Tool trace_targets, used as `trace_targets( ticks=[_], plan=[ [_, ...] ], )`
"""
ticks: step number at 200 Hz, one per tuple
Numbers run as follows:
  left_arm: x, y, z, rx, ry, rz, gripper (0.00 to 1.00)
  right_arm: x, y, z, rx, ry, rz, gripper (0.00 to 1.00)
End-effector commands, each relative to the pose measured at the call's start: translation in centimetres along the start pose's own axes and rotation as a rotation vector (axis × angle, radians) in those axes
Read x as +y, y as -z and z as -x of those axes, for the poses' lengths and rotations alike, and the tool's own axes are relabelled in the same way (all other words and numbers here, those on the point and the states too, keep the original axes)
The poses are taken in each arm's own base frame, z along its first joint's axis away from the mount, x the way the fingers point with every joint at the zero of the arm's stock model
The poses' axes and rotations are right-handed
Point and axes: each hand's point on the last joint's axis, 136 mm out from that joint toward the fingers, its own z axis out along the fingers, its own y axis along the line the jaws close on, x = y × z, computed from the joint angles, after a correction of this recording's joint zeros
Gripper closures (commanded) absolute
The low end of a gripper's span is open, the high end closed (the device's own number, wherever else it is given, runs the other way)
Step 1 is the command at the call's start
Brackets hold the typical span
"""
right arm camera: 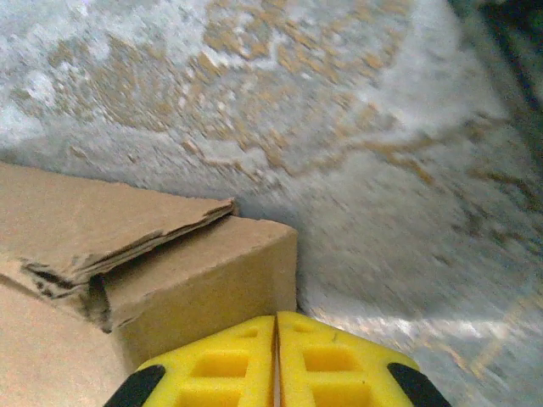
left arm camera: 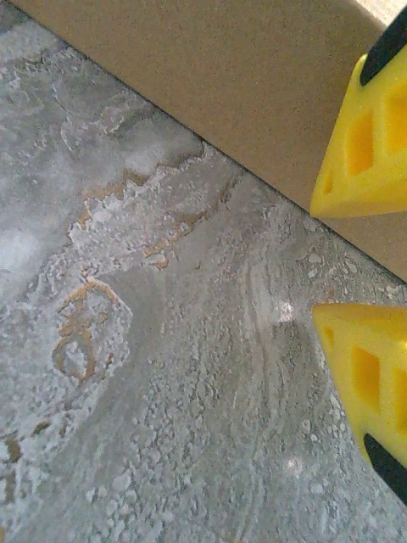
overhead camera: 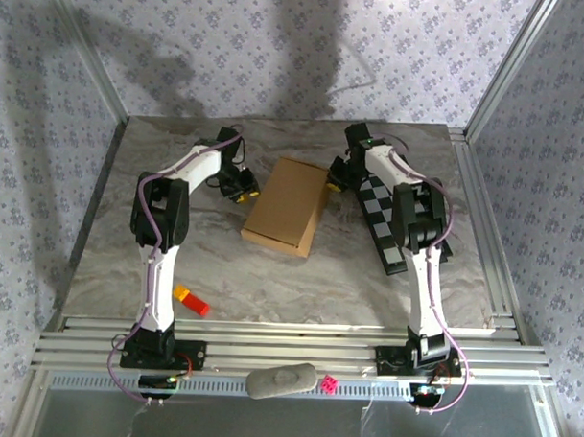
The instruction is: Fold the paper box
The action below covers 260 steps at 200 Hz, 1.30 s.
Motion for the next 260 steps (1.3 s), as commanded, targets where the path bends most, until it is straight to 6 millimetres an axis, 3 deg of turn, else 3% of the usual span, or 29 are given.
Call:
trace_targets(
  ticks=[1, 43, 77, 96, 108, 160, 185, 215, 260],
  plan=[
    [-2.2, -0.8, -0.4, 0.024, -0.036, -0.045, 0.68, 2.9, -1.2, -1.6, 0.064, -0.012, 0.093, 0.9],
    [-2.6, -1.4, -0.6, 0.033, -0.036, -0.048, 0.68, 7.0, -2.4, -2.9, 0.112, -0.016, 0.256, 0.9],
    [-2.9, -1.4, -0.6, 0.031, -0.036, -0.055, 0.68, 8.2, -3.8, -4.3, 0.194, -0.045, 0.308, 0.9],
    [-2.8, -1.5, -0.7, 0.03, -0.03, -0.05, 0.68, 8.4, -3.6, -4.8, 0.225, -0.05, 0.319, 0.9],
    [-2.5, -1.4, -0.7, 0.026, -0.025, -0.038, 0.68, 8.0, -2.8, -4.7, 0.206, -0.028, 0.288, 0.89],
    [-0.9, -0.2, -0.6, -0.027, 0.037, 0.007, 0.69, 3.1, 2.9, -2.7, 0.076, 0.001, 0.14, 0.86],
    [-0.4, 0.7, -0.7, -0.058, 0.068, 0.003, 0.69, 1.1, 4.4, -2.7, 0.069, 0.005, 0.125, 0.86],
    [0.1, 1.6, -1.1, -0.07, 0.083, -0.004, 0.69, 0.1, 5.1, -5.7, 0.105, 0.03, 0.119, 0.87],
    [0.9, 1.3, -2.4, -0.035, 0.099, -0.008, 0.69, -0.2, 5.6, -13.5, 0.163, 0.059, 0.176, 0.88]
  ],
)
